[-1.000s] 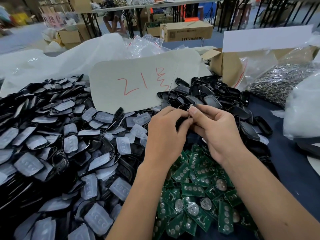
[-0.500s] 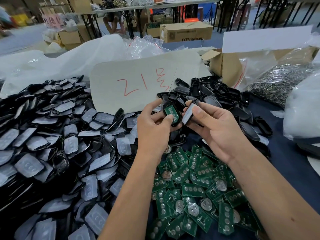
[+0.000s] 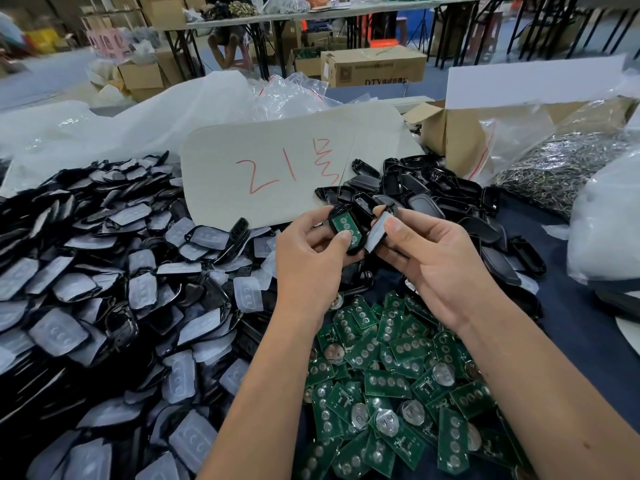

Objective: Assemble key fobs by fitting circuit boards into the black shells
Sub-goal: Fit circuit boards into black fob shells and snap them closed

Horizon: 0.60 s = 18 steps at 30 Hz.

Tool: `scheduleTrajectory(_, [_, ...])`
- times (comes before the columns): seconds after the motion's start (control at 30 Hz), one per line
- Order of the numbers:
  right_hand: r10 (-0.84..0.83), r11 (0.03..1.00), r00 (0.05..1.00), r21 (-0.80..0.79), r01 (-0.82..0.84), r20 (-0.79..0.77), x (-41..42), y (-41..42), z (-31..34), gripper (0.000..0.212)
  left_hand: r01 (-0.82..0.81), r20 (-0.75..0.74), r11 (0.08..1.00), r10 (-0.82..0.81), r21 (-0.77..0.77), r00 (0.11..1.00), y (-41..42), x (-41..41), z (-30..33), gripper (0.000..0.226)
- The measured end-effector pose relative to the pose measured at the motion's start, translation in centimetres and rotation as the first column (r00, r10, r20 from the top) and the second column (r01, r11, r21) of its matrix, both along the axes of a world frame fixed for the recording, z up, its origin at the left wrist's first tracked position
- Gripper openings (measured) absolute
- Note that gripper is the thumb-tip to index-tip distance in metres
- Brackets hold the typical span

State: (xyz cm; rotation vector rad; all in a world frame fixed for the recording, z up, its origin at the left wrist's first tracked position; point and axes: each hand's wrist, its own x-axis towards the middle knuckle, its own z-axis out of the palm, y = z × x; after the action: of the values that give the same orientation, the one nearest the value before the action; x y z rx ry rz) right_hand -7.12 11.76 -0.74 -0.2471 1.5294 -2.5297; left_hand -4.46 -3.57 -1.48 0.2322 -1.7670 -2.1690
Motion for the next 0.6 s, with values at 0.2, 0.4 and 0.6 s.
scheduleTrajectory(0.2, [0.006, 1.0, 1.0, 0.003, -0.006, -0.01, -0.12, 0.15, -0.08, 0.032, -0.03, 0.006, 1.0, 0.031, -0.005, 1.0, -0.14, -0.07, -0.34, 0.037])
scheduleTrajectory(0.4, [-0.016, 0.998, 1.0, 0.062, 0.016, -0.006, -0.19, 0.15, -0.37, 0.028, -0.024, 0.048, 0.997, 0.028, -0.072, 0.998, -0.11, -0.01, -0.34, 0.043])
scheduleTrajectory(0.6, [-0.056, 0.993, 0.998, 0.106, 0.059, -0.032, 0.05, -0.22, -0.41, 0.024, -0.018, -0.001, 0.989, 0.018, -0.15, 1.0, 0.01, 0.44, 0.06, 0.046])
